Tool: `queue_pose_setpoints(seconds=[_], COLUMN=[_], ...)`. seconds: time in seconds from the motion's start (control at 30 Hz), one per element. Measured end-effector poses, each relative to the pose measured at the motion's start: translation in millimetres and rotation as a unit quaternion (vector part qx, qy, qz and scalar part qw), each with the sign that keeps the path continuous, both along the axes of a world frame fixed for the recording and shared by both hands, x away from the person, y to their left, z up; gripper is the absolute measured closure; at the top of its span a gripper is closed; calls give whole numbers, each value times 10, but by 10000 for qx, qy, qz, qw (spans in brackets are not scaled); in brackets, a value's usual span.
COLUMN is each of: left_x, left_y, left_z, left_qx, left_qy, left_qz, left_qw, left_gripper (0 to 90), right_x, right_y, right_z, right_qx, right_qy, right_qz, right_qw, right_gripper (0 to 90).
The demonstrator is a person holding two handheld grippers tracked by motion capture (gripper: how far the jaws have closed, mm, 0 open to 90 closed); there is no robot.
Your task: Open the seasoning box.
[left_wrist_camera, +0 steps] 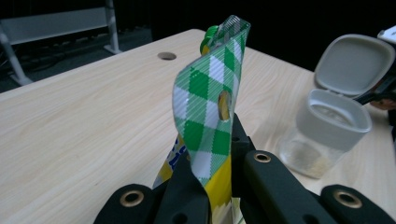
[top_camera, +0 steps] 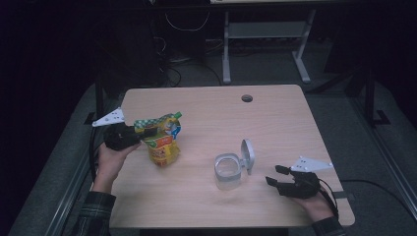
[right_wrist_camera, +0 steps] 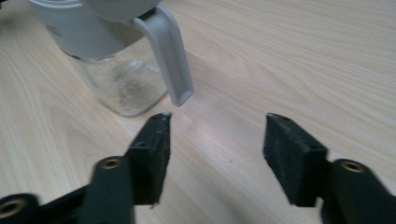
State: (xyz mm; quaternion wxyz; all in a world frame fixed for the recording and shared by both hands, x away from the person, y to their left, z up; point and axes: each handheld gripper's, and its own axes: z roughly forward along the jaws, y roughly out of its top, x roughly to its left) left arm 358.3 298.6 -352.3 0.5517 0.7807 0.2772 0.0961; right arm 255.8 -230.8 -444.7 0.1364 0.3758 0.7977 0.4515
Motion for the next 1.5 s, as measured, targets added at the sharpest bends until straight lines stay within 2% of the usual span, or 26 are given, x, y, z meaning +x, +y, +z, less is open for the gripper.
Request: queue_pose_setpoints(seconds=[0.03,0.1,0.13,0.17,0.2,0.23,0.37,0.4,0.47,0.7,0.93,1.23,1.5], left_x=[-23,-42,-42,-62,-62,-72,-113,-125,-146,-210,-244,-288,-304], left_y=[-10,-25,-25,-46,-46,-54,-95,-106,-120,-174,-233,-284,-315], left_z=[29,52,52,71,71,80,112,119,134,167,190,240,257], left_qx=[-45,-95,-95,-134,-134,-131,-137,-141,-125,-200,-153,-186,-206], left_qy=[-9,8,8,13,13,9,27,29,31,88,171,126,172], left_qz=[-56,-130,-130,-191,-191,-219,-320,-336,-384,-482,-546,-721,-788], left_qw=[10000,9999,9999,9997,9997,9997,9994,9993,9992,9986,9982,9971,9965], left_gripper=[900,900,900,900,900,900,900,900,900,900,900,900,900], right_x=[-56,-89,-89,-118,-118,-132,-200,-200,-237,-312,-320,-332,-288], right_y=[14,35,35,66,66,84,180,180,247,446,584,780,984], right_z=[26,41,41,37,37,33,64,64,108,178,261,371,431], right_qx=[25,41,41,8,8,-23,-15,-15,63,142,245,354,347], right_qy=[-62,-54,-54,-23,-23,-28,-66,-66,-121,-144,-210,-325,-411], right_qz=[-4,47,47,149,149,210,576,576,786,1080,1144,1273,1247], right_qw=[10000,10000,10000,9999,9999,9998,9983,9983,9968,9939,9929,9907,9907], right_gripper=[649,768,768,855,855,897,900,900,900,900,900,900,900])
